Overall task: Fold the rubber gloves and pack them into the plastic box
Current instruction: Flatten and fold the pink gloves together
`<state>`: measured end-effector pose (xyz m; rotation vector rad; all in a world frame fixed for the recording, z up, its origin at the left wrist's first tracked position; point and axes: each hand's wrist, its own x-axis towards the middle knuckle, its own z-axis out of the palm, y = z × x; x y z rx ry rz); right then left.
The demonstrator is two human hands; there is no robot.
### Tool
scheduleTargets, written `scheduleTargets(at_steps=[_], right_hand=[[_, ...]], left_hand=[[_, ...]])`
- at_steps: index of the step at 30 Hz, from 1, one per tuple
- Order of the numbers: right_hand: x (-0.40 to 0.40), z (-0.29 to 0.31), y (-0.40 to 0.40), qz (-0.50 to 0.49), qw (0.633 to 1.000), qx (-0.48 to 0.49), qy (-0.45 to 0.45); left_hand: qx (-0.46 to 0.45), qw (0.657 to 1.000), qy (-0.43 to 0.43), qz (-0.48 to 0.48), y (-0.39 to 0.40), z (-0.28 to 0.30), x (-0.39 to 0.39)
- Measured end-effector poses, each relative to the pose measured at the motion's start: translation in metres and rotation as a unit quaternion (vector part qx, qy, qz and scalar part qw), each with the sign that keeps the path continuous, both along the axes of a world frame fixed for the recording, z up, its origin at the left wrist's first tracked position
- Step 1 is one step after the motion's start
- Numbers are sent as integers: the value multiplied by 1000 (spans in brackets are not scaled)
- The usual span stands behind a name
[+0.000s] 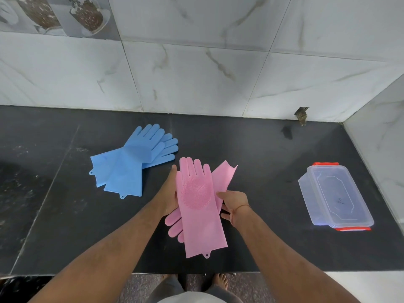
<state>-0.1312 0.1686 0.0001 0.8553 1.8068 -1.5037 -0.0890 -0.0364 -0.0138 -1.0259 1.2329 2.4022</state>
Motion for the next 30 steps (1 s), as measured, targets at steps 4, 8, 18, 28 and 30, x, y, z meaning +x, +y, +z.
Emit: scheduleTargets(at_steps=[4,8,18,28,30], right_hand=[[1,-3,-2,7,998,10,56],[-7,2,16,-3,995,7,104],[-37,43,93,33,953,149,262],[-40,69,168,34,891,265,367],[-38,75,177,28,883,271,383]], left_hand=[[-1,1000,-1,-1,6,-3,-5],[62,998,17,27,11,-9,-12],[39,987,70,-136,72,-8,-47],[-26,985,-18,-169,121,4,-88],[-42,982,-21,-183,128,6,-96]])
